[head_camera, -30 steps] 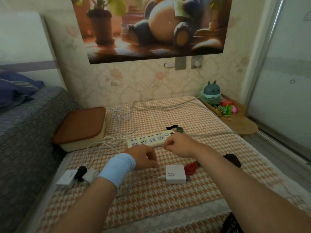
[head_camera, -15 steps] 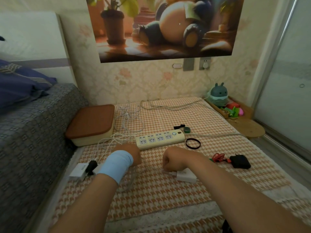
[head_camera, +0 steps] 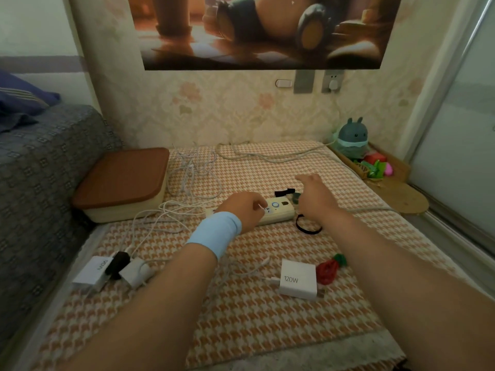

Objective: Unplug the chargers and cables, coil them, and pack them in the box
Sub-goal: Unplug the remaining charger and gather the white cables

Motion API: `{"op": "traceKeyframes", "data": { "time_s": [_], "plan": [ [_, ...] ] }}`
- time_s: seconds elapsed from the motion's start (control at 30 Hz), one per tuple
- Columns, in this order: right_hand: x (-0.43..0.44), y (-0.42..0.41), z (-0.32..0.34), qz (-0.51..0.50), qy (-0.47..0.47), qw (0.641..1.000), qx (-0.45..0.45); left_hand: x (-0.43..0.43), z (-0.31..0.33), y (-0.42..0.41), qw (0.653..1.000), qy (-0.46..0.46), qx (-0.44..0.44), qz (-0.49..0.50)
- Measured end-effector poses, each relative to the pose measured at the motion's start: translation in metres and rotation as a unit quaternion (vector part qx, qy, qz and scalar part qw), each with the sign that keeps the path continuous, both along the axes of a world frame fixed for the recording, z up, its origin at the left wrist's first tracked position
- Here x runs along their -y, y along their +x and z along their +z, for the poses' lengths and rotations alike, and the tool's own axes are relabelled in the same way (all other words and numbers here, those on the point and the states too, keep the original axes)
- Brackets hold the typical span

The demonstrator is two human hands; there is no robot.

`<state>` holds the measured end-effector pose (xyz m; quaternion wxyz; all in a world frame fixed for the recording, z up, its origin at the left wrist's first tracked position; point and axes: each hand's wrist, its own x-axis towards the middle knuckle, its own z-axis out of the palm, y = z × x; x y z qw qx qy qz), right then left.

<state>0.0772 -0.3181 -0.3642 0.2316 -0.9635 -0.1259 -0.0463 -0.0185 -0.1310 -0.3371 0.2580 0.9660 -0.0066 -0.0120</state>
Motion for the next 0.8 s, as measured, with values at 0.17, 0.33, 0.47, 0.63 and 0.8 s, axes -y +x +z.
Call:
{"op": "traceKeyframes", "data": {
  "time_s": [0.17, 0.33, 0.47, 0.63, 0.8],
  "plan": [
    [-0.004, 0.046, -0.023, 0.043, -0.098, 0.994, 0.013, 0.009, -0.021, 0.024, 0.995, -0.089, 0.023, 0.022],
    [-0.014, 0.054, -0.016, 0.029, -0.086, 0.994, 0.063, 0.007, -0.029, 0.032, 0.989, -0.14, 0.034, 0.042],
    [-0.023, 0.039, 0.017, 0.06, 0.162, 0.985, -0.017, 0.002, -0.021, 0.03, 0.973, -0.199, 0.097, 0.071],
    [-0.024, 0.003, 0.046, 0.161, 0.332, 0.894, -0.253, -0.001, -0.002, 0.026, 0.932, -0.338, 0.123, 0.042],
    [-0.022, -0.026, 0.047, 0.095, 0.377, 0.894, -0.223, 0.0, 0.008, 0.014, 0.904, -0.401, 0.102, 0.107]
  ]
}}
